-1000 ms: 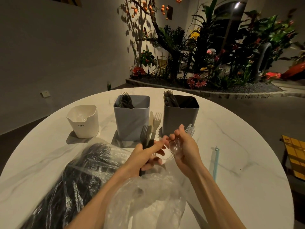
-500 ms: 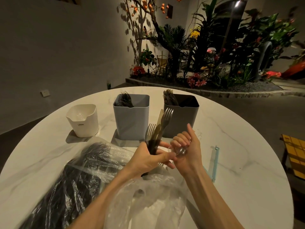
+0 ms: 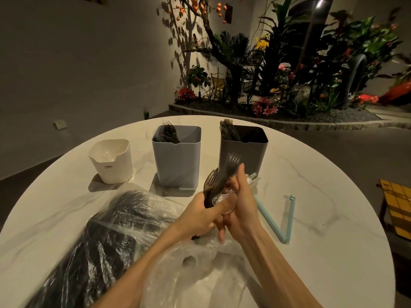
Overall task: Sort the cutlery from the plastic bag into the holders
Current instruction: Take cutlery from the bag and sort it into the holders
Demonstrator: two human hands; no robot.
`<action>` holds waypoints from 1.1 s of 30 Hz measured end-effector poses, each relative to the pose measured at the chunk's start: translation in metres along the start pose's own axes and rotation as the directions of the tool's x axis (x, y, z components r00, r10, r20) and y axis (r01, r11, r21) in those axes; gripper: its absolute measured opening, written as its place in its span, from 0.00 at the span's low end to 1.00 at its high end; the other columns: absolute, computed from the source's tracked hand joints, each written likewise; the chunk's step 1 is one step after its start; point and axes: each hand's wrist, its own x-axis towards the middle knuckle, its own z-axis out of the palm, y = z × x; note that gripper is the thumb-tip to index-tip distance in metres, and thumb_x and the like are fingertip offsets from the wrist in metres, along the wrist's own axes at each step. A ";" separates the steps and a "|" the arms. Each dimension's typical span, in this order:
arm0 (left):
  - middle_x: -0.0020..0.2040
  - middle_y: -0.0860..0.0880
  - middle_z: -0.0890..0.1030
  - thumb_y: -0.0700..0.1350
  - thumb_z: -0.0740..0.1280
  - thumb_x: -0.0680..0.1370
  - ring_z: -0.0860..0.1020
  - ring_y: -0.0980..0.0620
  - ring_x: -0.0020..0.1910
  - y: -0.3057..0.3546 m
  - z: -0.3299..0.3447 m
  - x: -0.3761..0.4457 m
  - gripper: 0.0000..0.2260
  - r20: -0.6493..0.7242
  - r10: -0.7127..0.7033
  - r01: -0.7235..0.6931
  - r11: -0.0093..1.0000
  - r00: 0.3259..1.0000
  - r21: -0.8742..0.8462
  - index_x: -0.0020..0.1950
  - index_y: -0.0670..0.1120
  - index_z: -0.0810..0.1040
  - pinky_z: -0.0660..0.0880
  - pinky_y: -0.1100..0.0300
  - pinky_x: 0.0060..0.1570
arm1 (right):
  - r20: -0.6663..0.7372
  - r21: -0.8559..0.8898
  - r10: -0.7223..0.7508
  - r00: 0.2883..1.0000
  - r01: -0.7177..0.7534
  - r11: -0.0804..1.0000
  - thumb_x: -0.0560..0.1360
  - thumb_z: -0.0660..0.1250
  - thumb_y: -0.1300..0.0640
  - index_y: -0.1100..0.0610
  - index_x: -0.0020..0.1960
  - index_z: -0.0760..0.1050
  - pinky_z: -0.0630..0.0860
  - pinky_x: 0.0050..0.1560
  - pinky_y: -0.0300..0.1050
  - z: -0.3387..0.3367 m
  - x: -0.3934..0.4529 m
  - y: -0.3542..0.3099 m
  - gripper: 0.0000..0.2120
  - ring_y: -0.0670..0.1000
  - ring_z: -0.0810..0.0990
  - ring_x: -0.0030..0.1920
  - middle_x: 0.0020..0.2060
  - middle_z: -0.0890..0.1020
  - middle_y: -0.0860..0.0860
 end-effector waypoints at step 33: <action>0.30 0.48 0.74 0.56 0.71 0.77 0.70 0.55 0.21 -0.009 -0.015 0.008 0.16 -0.217 -0.222 0.202 0.973 0.950 -0.113 0.52 0.43 0.81 0.63 0.65 0.20 | -0.113 -0.576 -0.565 0.817 0.409 0.707 0.84 0.56 0.49 0.53 0.49 0.80 0.78 0.43 0.32 -0.017 0.012 -0.020 0.15 0.50 0.83 0.48 0.46 0.82 0.49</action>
